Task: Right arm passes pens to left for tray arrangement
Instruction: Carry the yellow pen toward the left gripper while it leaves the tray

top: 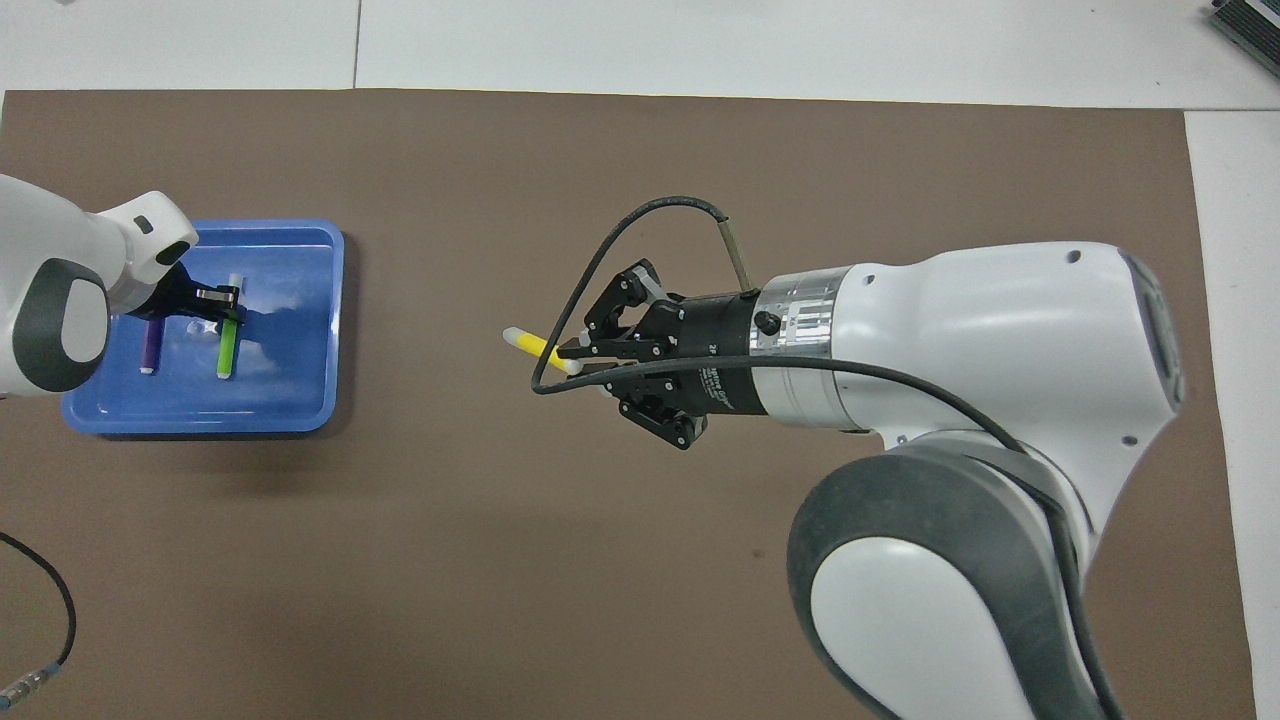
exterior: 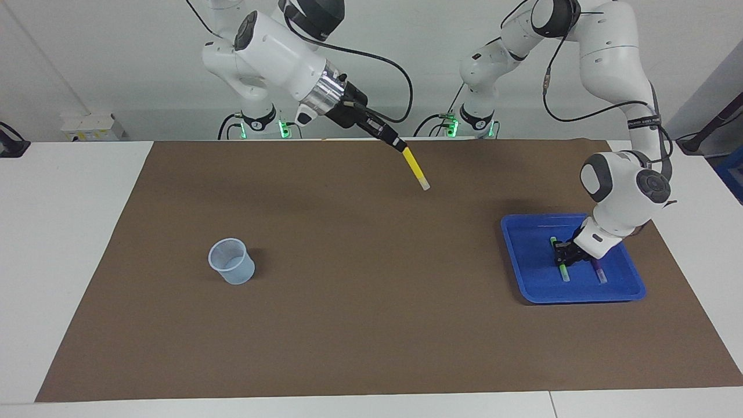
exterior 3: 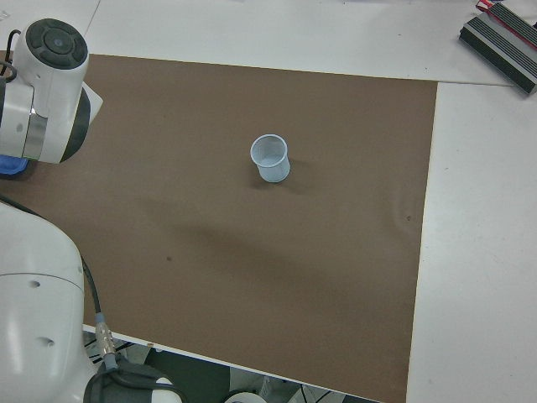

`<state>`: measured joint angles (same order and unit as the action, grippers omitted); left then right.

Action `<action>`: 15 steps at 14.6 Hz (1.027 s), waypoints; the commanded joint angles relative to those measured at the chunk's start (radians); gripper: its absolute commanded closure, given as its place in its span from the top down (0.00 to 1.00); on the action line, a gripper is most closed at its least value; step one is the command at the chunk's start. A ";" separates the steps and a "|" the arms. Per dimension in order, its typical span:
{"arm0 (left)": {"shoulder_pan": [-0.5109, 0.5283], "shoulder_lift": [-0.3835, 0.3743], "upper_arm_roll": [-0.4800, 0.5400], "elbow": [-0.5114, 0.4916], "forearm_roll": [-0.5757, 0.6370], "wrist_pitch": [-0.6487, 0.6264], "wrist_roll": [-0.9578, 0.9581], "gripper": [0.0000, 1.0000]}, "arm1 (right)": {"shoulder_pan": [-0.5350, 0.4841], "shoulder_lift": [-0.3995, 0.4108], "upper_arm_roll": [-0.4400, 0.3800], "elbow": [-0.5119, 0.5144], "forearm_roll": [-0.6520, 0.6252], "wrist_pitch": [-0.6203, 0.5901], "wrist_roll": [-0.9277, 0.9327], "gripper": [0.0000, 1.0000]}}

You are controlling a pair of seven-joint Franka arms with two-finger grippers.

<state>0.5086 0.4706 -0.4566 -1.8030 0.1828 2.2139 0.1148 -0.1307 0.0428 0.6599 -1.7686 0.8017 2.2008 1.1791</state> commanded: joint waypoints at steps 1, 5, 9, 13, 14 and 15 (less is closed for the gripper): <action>-0.013 -0.021 -0.007 -0.027 0.018 0.024 -0.001 1.00 | 0.016 0.026 0.004 0.011 0.024 0.042 0.025 0.00; -0.012 -0.021 -0.007 -0.021 0.018 0.029 -0.006 1.00 | 0.043 0.048 0.004 0.023 0.022 0.089 0.046 0.00; -0.016 -0.038 -0.010 0.020 0.020 0.032 -0.006 1.00 | 0.077 0.091 0.004 0.052 0.022 0.117 0.060 0.00; -0.071 -0.121 -0.019 0.031 0.020 0.029 0.023 1.00 | 0.080 0.112 0.004 0.058 0.020 0.129 0.060 0.00; -0.077 -0.130 -0.019 0.031 0.020 0.029 0.022 1.00 | 0.080 0.115 0.004 0.058 0.020 0.131 0.060 0.00; -0.078 -0.136 -0.019 0.031 0.020 0.026 0.017 1.00 | 0.080 0.117 0.004 0.061 0.020 0.137 0.060 0.00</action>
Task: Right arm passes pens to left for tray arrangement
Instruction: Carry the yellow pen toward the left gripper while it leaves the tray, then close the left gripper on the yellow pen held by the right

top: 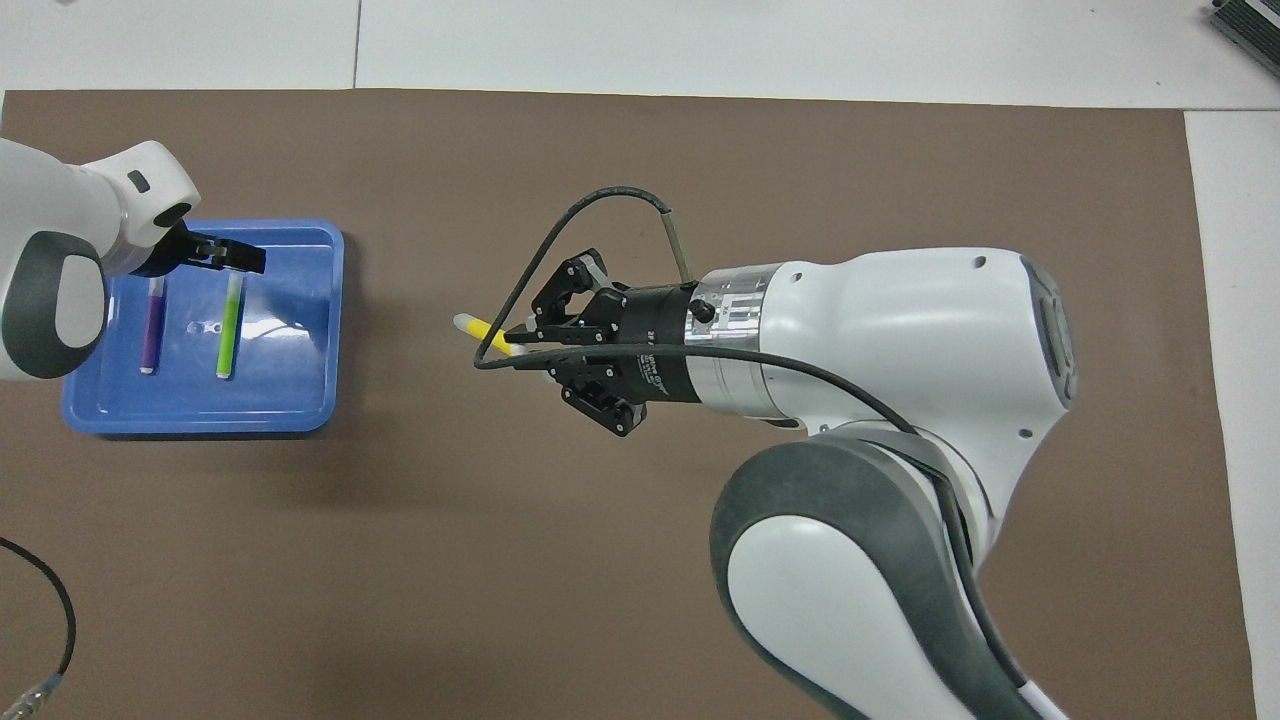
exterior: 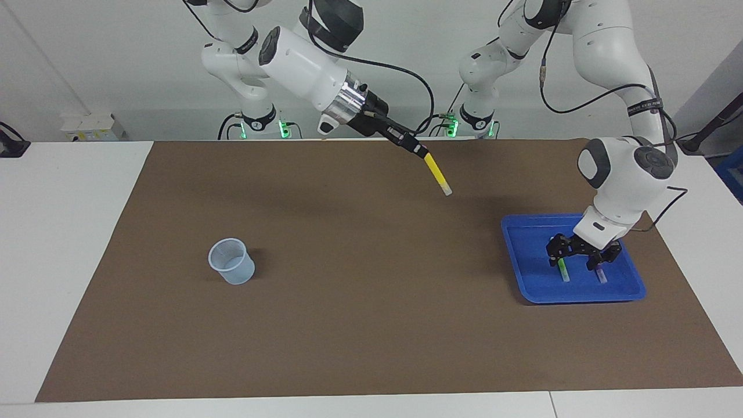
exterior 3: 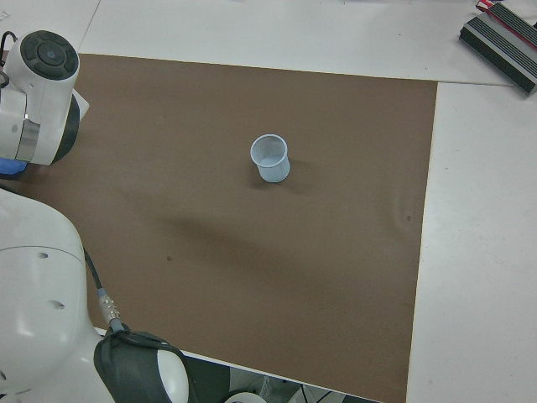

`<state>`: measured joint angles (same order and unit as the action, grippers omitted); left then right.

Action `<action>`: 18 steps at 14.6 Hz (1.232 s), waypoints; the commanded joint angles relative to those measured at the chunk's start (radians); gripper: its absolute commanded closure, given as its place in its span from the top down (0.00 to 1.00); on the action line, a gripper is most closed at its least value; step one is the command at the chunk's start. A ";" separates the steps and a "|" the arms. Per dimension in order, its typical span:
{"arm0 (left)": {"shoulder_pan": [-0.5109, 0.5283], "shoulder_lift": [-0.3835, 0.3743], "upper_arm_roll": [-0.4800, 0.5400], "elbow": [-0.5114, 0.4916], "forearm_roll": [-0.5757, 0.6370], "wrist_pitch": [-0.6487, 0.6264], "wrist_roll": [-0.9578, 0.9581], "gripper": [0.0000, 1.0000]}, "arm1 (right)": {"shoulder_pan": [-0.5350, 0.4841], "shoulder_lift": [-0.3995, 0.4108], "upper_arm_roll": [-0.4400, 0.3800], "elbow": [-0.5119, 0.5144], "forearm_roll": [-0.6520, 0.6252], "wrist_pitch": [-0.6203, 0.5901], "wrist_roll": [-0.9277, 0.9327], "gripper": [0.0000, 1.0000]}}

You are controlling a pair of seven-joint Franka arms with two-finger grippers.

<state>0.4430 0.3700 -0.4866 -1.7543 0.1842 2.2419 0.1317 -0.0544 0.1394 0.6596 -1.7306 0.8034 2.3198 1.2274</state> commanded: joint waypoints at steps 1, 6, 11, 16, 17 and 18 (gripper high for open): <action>-0.010 -0.043 0.011 -0.020 0.017 -0.011 -0.010 1.00 | 0.004 0.022 0.005 0.025 0.019 0.021 0.012 0.00; -0.012 -0.071 0.003 -0.008 -0.145 -0.218 -0.304 0.88 | 0.021 0.022 0.003 0.023 0.014 0.020 0.012 0.00; -0.027 -0.105 -0.015 -0.008 -0.336 -0.346 -0.578 0.88 | 0.022 0.022 0.003 0.023 0.008 0.012 0.010 0.00; -0.035 -0.112 -0.033 0.013 -0.529 -0.441 -0.975 0.89 | 0.024 0.022 0.005 0.023 0.007 0.012 0.012 0.00; -0.035 -0.112 -0.035 0.013 -0.554 -0.456 -1.024 0.89 | 0.024 0.022 0.005 0.023 0.007 0.012 0.012 0.00; -0.035 -0.112 -0.035 0.013 -0.592 -0.465 -1.069 0.89 | 0.024 0.020 0.005 0.023 0.007 0.015 0.012 0.00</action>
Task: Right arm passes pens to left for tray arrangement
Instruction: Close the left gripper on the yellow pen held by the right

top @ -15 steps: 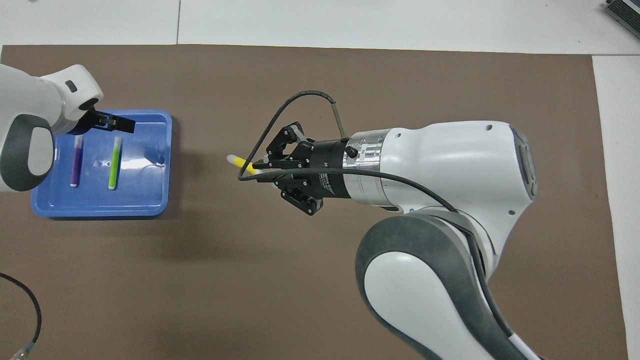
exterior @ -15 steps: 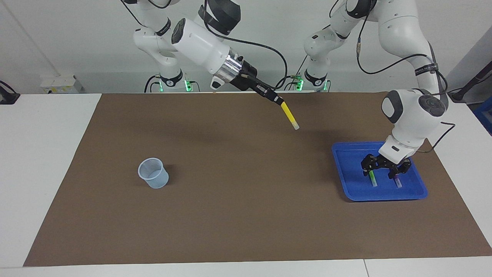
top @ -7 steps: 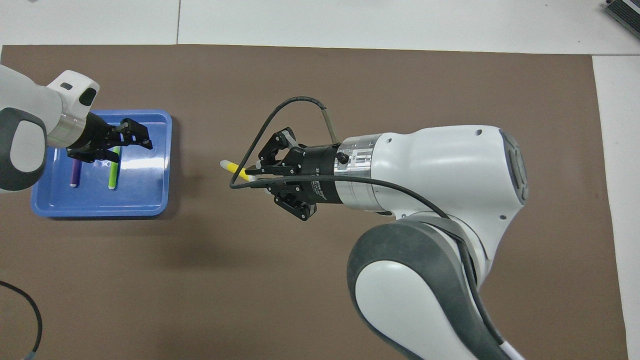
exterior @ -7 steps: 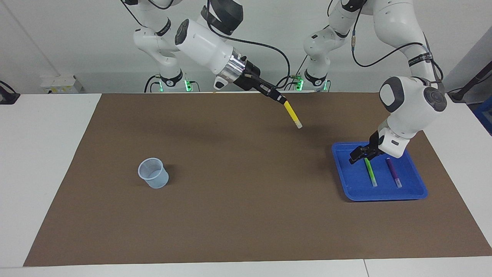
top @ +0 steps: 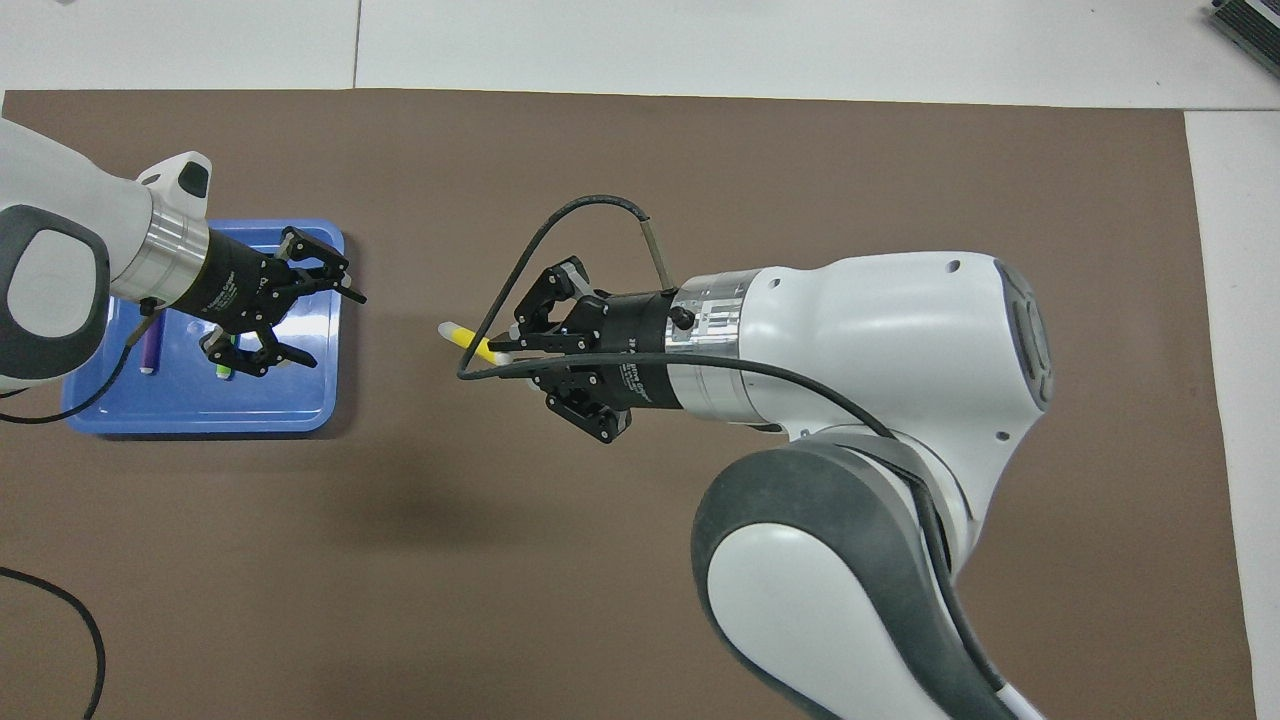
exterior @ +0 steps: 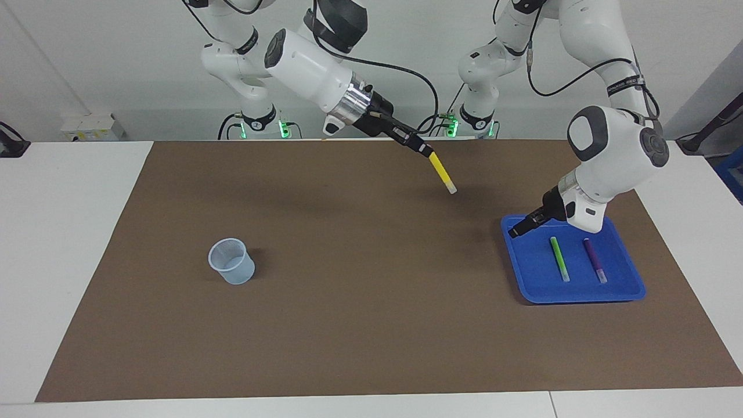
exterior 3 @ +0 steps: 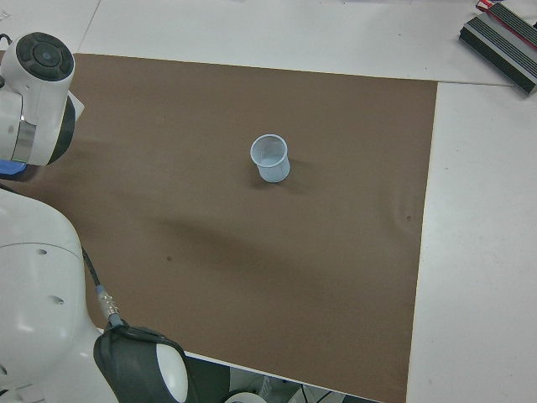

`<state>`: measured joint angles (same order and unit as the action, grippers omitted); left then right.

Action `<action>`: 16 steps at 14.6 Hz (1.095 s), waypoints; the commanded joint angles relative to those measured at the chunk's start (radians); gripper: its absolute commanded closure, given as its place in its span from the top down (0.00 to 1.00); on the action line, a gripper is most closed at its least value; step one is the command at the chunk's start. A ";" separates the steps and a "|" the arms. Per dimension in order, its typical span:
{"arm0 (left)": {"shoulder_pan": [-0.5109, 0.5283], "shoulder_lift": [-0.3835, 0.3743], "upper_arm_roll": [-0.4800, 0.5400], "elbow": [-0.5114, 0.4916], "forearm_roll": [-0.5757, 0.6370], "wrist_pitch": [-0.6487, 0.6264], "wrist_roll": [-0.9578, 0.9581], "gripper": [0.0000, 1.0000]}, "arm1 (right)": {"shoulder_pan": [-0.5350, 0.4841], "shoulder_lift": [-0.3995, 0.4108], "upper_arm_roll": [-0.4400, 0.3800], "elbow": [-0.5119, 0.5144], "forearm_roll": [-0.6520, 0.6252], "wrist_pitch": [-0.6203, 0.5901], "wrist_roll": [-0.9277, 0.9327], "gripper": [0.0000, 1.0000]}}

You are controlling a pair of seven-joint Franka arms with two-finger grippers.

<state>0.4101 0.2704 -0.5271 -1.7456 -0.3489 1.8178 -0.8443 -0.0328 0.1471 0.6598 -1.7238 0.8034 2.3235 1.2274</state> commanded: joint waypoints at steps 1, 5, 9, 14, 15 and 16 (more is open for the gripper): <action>0.001 -0.014 0.003 0.005 -0.109 -0.051 -0.129 0.88 | 0.004 0.012 0.004 0.015 0.007 0.016 0.012 0.00; 0.000 -0.020 -0.001 0.014 -0.255 -0.067 -0.286 0.86 | 0.024 0.012 0.001 0.015 0.002 0.019 0.012 0.00; 0.001 -0.025 -0.063 0.078 -0.263 -0.084 -0.461 0.86 | 0.025 0.012 0.001 0.015 0.002 0.020 0.010 0.00; 0.001 -0.026 -0.100 0.080 -0.291 -0.124 -0.522 0.84 | 0.025 0.012 0.001 0.015 -0.001 0.019 0.009 0.00; 0.006 -0.026 -0.100 0.081 -0.301 -0.142 -0.526 0.84 | 0.025 0.012 0.001 0.015 -0.001 0.019 0.009 0.00; 0.010 -0.028 -0.105 0.081 -0.336 -0.153 -0.527 0.84 | 0.025 0.012 0.001 0.013 -0.001 0.019 0.009 0.00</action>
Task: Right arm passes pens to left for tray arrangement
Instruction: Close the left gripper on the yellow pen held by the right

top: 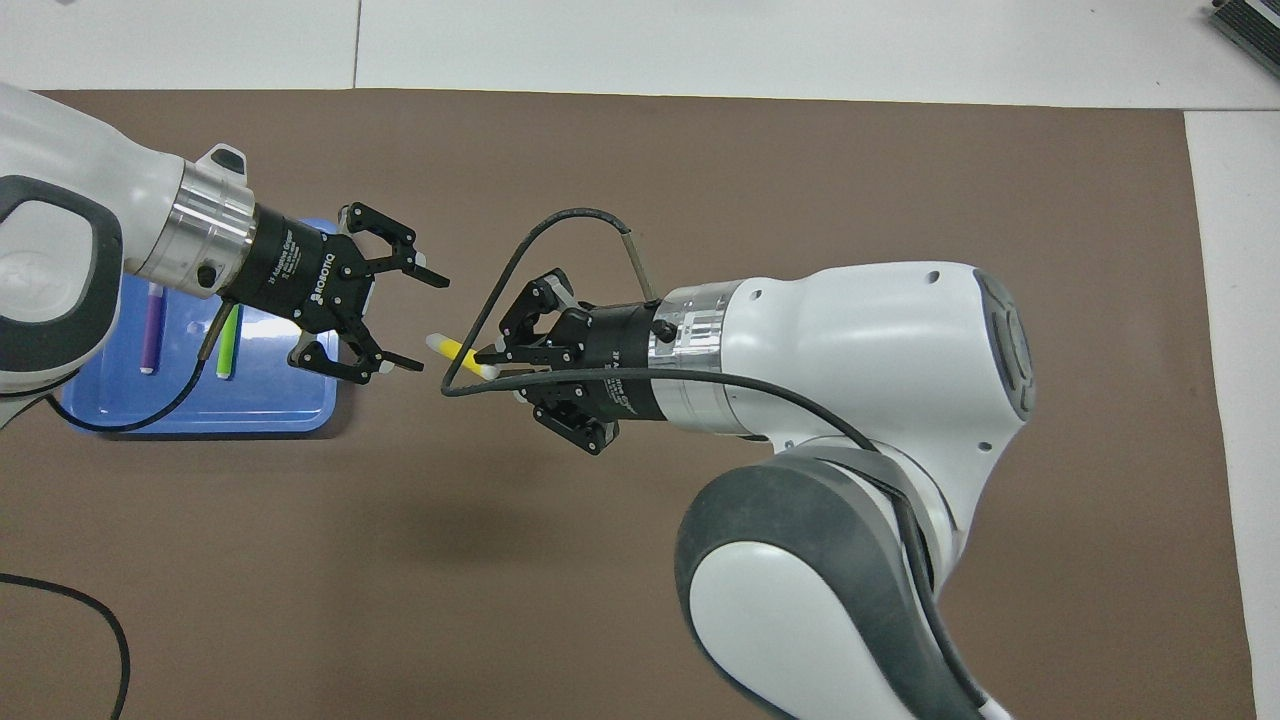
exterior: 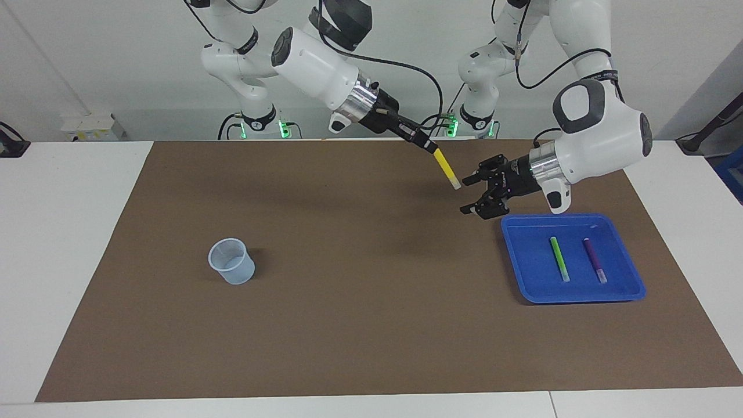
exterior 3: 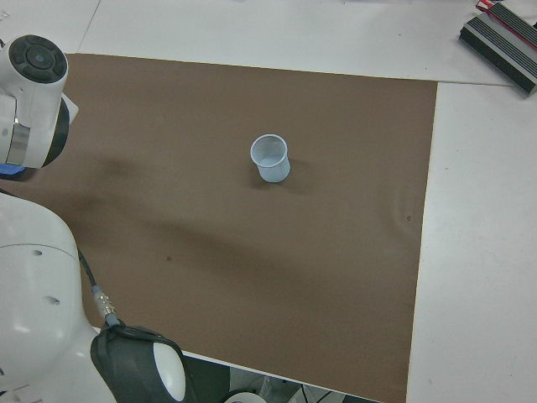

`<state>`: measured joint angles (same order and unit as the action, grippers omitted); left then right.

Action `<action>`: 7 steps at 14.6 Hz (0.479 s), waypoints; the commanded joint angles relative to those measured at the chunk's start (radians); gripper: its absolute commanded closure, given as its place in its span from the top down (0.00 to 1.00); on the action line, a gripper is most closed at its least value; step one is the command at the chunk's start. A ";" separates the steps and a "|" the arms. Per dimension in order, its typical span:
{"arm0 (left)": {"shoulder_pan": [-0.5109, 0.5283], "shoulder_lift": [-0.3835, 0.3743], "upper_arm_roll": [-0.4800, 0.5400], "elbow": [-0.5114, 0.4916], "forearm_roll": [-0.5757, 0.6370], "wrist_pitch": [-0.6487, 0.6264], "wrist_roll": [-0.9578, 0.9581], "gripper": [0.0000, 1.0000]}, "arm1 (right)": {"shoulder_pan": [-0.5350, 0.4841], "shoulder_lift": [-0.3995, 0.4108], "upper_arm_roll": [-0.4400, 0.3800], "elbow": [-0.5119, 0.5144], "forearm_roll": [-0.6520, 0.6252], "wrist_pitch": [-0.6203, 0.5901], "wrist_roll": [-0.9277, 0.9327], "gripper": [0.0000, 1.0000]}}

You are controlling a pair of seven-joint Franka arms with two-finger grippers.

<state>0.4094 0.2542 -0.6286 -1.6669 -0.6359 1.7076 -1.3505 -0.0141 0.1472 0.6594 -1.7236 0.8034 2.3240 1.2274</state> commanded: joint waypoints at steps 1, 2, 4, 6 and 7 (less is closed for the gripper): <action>0.011 -0.013 -0.005 0.001 -0.067 -0.057 -0.021 0.84 | 0.006 0.012 0.002 0.015 -0.001 0.018 0.009 0.00; 0.011 -0.018 -0.006 0.001 -0.068 -0.074 -0.019 0.82 | 0.005 0.012 0.002 0.013 -0.001 0.018 0.009 0.00; 0.014 -0.021 -0.020 0.001 -0.079 -0.103 -0.021 0.78 | 0.006 0.012 0.002 0.015 -0.001 0.017 0.009 0.00; 0.017 -0.035 -0.025 0.001 -0.113 -0.128 -0.021 0.75 | 0.005 0.012 0.002 0.013 -0.001 0.017 0.009 0.00; 0.017 -0.039 -0.026 0.001 -0.116 -0.137 -0.021 0.74 | 0.005 0.012 0.002 0.013 -0.003 0.017 0.009 0.00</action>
<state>0.4111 0.2432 -0.6456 -1.6649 -0.7252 1.6099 -1.3537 -0.0141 0.1472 0.6593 -1.7235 0.8034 2.3240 1.2274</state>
